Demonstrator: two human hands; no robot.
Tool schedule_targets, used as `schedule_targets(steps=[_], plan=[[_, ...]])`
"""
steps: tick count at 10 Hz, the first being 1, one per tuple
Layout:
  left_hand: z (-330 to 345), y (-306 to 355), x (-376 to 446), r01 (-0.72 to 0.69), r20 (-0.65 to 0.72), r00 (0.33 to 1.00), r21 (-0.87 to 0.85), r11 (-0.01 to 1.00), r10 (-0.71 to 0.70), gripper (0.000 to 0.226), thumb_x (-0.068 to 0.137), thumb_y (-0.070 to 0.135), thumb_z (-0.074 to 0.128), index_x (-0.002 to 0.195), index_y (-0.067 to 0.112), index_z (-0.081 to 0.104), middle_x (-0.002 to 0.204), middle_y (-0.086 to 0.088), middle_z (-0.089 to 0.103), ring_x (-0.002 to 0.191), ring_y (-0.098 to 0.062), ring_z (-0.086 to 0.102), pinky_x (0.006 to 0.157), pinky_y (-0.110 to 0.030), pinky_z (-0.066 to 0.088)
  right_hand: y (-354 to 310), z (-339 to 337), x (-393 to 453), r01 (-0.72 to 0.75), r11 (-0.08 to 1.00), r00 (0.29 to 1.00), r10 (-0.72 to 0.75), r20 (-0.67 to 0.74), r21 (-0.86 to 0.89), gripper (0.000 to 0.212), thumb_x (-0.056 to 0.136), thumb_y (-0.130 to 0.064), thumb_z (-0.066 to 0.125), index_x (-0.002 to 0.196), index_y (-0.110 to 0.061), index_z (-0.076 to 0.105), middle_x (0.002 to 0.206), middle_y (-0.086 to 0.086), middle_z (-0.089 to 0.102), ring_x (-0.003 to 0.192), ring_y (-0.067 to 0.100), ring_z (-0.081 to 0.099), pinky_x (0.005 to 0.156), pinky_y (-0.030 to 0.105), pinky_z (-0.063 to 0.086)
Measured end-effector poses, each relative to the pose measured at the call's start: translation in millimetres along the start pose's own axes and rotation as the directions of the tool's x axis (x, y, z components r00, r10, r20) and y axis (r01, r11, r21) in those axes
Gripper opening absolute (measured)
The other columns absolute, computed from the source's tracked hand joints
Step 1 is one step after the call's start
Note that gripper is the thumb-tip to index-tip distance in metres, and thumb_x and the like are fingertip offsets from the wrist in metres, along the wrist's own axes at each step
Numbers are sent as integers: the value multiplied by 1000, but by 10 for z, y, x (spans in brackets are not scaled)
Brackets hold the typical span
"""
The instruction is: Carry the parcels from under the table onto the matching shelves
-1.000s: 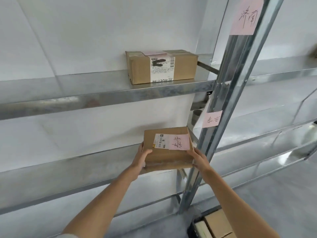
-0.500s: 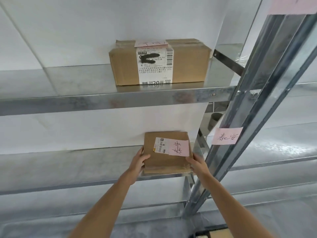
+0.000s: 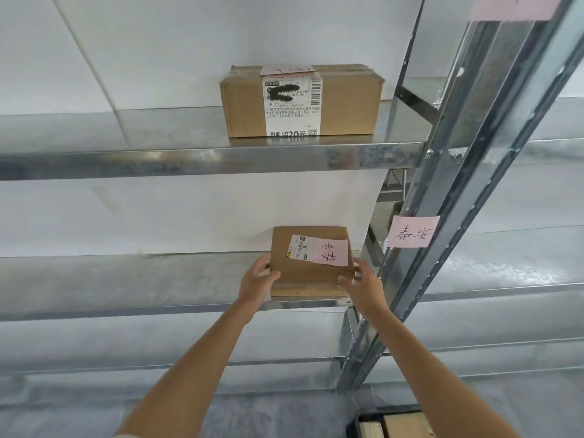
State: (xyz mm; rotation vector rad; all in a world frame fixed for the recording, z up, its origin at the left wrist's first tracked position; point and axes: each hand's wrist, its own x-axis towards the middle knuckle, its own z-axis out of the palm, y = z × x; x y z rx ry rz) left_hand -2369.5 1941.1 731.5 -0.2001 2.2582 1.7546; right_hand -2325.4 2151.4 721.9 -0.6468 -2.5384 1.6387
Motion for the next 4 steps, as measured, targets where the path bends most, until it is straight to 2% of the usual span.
schedule_targets(steps=[1, 2, 4], plan=[[-29, 19, -177, -64, -6, 998, 70, 996, 64, 59, 87, 16, 60, 142, 23, 41, 143, -3, 47, 117, -20, 53, 92, -27, 37, -53, -35, -180, 77, 992, 997, -78, -5, -100, 58, 85, -17, 65, 137, -18, 41, 133, 5, 55, 122, 24, 51, 101, 39, 45], [-74, 36, -360, -114, -1, 993, 114, 987, 115, 61, 85, 15, 62, 142, 23, 41, 143, -4, 47, 122, -23, 49, 90, -27, 37, -86, -67, -382, 122, 972, 992, -128, -16, -200, 62, 84, -17, 65, 140, -20, 37, 137, 7, 52, 121, 25, 52, 96, 36, 47], [-191, 75, -723, -239, 43, 971, 156, 958, 235, 67, 82, 10, 64, 142, 25, 40, 144, -3, 44, 127, -23, 45, 94, -29, 41, -179, -76, -773, 234, 945, 972, -228, 52, -230, 69, 84, -16, 65, 143, -24, 30, 137, 7, 51, 114, 26, 56, 88, 35, 50]])
